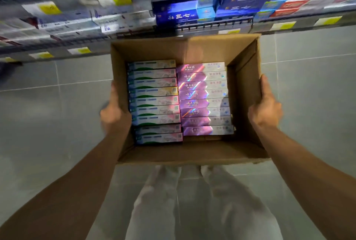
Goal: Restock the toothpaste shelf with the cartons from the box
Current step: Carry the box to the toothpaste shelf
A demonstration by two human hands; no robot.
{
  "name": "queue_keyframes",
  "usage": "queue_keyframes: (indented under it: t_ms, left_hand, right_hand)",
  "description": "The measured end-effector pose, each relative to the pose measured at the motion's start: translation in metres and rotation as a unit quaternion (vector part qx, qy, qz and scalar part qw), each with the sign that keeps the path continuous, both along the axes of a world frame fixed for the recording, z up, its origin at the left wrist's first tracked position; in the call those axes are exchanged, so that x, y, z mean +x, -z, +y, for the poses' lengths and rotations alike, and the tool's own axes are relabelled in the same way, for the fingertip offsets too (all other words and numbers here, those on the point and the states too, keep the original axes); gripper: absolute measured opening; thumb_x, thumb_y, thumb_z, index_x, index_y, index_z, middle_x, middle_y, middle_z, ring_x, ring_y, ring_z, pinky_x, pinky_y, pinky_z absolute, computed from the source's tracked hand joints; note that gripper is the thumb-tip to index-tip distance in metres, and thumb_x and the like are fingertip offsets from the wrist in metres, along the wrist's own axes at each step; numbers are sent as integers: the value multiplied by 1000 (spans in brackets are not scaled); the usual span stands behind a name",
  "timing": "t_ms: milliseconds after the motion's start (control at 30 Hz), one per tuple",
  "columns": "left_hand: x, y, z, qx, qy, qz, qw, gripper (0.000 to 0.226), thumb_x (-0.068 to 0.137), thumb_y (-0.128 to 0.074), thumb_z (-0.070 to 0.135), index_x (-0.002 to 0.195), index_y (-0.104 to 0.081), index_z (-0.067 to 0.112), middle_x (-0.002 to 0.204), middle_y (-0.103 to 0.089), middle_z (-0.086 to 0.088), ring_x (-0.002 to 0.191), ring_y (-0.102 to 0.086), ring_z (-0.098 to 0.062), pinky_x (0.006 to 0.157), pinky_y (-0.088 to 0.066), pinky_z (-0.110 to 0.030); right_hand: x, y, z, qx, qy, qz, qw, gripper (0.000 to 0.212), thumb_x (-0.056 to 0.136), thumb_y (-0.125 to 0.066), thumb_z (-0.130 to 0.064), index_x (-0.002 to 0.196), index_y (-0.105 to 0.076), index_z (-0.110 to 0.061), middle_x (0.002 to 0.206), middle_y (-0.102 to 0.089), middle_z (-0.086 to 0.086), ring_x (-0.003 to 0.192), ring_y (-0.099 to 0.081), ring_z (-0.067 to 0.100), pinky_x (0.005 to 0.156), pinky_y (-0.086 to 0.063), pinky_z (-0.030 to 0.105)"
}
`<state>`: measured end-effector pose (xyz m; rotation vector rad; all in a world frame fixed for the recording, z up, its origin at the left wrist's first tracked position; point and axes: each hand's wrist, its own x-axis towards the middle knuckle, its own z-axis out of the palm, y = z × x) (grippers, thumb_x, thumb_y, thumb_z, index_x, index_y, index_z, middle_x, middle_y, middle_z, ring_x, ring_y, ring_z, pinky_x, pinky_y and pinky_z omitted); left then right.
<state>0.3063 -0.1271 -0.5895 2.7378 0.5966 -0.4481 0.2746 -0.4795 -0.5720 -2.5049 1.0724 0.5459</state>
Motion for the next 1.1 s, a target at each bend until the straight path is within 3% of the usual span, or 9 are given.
queue_keyframes:
  t_ms: [133,233,367,567,700,800,1100]
  left_hand:
    - [3,45,-1,-18,-24,7,1000,91,86,-53,6,146,-2,53,103,-62,-17,86,-61,-37,81,-55,-49]
    - [7,73,-6,-26,-41,8,999,89,89,-52,6,146,-1,52,110,-60,-17,88,-60,-35,82,-54,-48]
    - [13,109,-8,-26,-61,16,998,92,88,-53,9,145,3,54,91,-54,-8,79,-54,-27,80,-52,-46]
    - [28,157,-8,-49,-66,3,997,80,95,-45,17,141,6,58,93,-59,-13,87,-60,-35,87,-52,-50]
    - [25,172,-15,-40,-42,-19,998,69,99,-39,17,149,-1,46,79,-54,-7,67,-52,-23,66,-47,-35]
    - [21,173,-19,-19,-29,-36,999,69,98,-44,10,152,-8,34,77,-47,-4,66,-45,-20,64,-38,-32]
    - [58,189,-9,-43,-76,-32,996,72,98,-37,19,143,6,56,82,-56,-8,74,-55,-27,74,-51,-46]
  right_hand:
    - [6,48,-1,0,3,-4,1000,86,87,-54,-4,149,-12,-46,108,-63,25,97,-59,47,88,-48,51]
    - [15,81,1,7,3,-10,1000,85,88,-54,-4,149,-11,-45,111,-63,23,99,-59,45,88,-49,49]
    - [27,116,2,10,1,-20,1000,85,88,-53,-4,149,-10,-46,109,-64,21,97,-60,43,88,-50,47]
    - [37,156,6,8,15,-24,1000,86,91,-54,-3,150,-8,-45,116,-60,21,102,-59,43,91,-49,52]
    - [34,175,15,-11,28,-45,999,88,89,-52,0,149,-7,-45,114,-62,21,98,-60,43,88,-50,51]
    - [44,181,17,-23,38,-63,997,87,89,-53,-1,149,-7,-46,121,-60,18,106,-59,42,91,-48,52]
    - [74,195,12,-53,25,-103,993,89,86,-55,1,151,-11,-40,125,-59,16,111,-57,40,92,-48,49]
